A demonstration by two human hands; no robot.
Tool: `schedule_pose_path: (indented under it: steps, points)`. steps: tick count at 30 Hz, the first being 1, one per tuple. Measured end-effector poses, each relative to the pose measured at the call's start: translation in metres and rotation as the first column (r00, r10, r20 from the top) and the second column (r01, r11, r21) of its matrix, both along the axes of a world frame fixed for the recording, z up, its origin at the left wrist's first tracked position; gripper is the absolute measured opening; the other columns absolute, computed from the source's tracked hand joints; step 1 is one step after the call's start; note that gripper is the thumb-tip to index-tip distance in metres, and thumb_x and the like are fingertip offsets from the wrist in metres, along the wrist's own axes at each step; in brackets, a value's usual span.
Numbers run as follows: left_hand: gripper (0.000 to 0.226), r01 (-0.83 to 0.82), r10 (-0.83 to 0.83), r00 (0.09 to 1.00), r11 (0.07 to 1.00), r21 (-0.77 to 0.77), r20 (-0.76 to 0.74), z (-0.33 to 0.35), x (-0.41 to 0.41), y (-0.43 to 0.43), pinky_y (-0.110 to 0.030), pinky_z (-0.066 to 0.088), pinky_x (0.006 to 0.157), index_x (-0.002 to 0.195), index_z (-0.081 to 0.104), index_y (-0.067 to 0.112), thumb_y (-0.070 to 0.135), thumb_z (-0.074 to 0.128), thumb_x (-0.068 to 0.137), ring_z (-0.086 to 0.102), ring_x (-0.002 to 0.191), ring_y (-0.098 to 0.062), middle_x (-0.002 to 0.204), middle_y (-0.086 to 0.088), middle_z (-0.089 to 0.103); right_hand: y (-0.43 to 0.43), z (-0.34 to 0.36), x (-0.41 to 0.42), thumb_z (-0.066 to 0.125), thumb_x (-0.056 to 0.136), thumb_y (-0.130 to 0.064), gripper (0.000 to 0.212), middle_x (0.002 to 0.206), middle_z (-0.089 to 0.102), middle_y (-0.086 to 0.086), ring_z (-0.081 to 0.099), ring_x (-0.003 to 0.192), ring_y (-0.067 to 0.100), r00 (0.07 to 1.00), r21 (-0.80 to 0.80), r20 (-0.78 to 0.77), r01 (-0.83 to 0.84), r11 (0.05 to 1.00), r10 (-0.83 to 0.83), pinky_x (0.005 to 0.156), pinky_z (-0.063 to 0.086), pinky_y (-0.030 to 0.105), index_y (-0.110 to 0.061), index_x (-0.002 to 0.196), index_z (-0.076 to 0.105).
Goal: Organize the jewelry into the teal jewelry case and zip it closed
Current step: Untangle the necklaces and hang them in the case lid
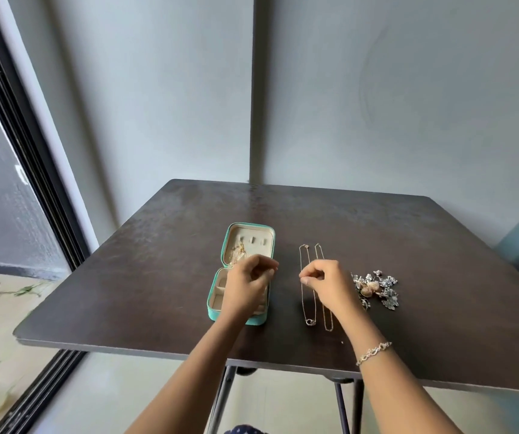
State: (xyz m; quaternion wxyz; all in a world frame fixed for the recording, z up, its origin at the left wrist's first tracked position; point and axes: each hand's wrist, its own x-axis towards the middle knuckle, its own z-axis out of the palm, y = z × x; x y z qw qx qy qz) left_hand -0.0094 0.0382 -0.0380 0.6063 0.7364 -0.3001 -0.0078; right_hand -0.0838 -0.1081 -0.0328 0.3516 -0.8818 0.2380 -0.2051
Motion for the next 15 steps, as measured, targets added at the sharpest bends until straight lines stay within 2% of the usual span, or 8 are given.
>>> schedule_pose_path:
  steps: [3, 6, 9, 12, 15]
  points:
    - [0.02, 0.103, -0.105, 0.994, 0.99, 0.094, 0.018, 0.002, -0.004, -0.001, -0.02, 0.049, 0.08, 0.078, 0.067, 0.019, 0.0, 0.062, 0.081, 0.064, 0.081, -0.009, 0.082, 0.004, 0.069, -0.013, 0.001, -0.001, 0.07, 0.076, -0.011, 0.013, 0.071, 0.062, -0.002, 0.055, 0.069, 0.014, 0.995, -0.027, -0.096, 0.002, 1.0, -0.004, 0.062, 0.036, 0.023, -0.021, 0.069, 0.066]
    - [0.012, 0.121, -0.185, 0.961, 0.949, 0.291, 0.205, 0.002, -0.01, -0.001, -0.014, 0.042, 0.075, 0.085, 0.071, 0.018, 0.01, 0.064, 0.082, 0.057, 0.083, -0.006, 0.086, 0.009, 0.068, -0.025, 0.007, 0.013, 0.068, 0.077, -0.012, 0.01, 0.073, 0.063, -0.002, 0.056, 0.072, 0.015, 0.993, -0.047, -0.119, 0.009, 0.999, -0.014, 0.064, 0.036, 0.022, -0.021, 0.072, 0.066]
    - [0.014, 0.09, -0.265, 0.901, 0.89, 0.448, 0.345, 0.003, -0.013, 0.0, -0.013, 0.034, 0.076, 0.093, 0.071, 0.023, 0.016, 0.062, 0.084, 0.051, 0.094, -0.006, 0.095, 0.007, 0.068, -0.04, 0.014, 0.034, 0.068, 0.078, -0.013, 0.006, 0.082, 0.069, 0.0, 0.061, 0.078, 0.017, 0.99, -0.11, -0.138, 0.01, 0.994, -0.025, 0.065, 0.041, 0.024, -0.019, 0.075, 0.069]
    - [0.017, 0.109, -0.313, 0.873, 0.872, 0.477, 0.374, 0.004, -0.012, -0.001, -0.011, 0.031, 0.076, 0.095, 0.071, 0.021, 0.014, 0.061, 0.084, 0.052, 0.097, -0.011, 0.099, 0.003, 0.068, -0.052, 0.02, 0.053, 0.067, 0.078, -0.013, 0.005, 0.084, 0.072, 0.004, 0.064, 0.081, 0.021, 0.987, -0.2, -0.161, -0.006, 0.98, -0.027, 0.068, 0.046, 0.027, -0.017, 0.077, 0.07]
    - [0.016, 0.129, -0.316, 0.882, 0.875, 0.467, 0.349, 0.002, -0.009, -0.001, -0.012, 0.031, 0.077, 0.095, 0.071, 0.019, 0.013, 0.061, 0.084, 0.053, 0.096, -0.012, 0.098, 0.002, 0.069, -0.06, 0.021, 0.068, 0.066, 0.079, -0.011, 0.007, 0.084, 0.07, 0.004, 0.064, 0.082, 0.022, 0.981, -0.278, -0.193, -0.046, 0.96, -0.008, 0.067, 0.043, 0.025, -0.016, 0.078, 0.07]
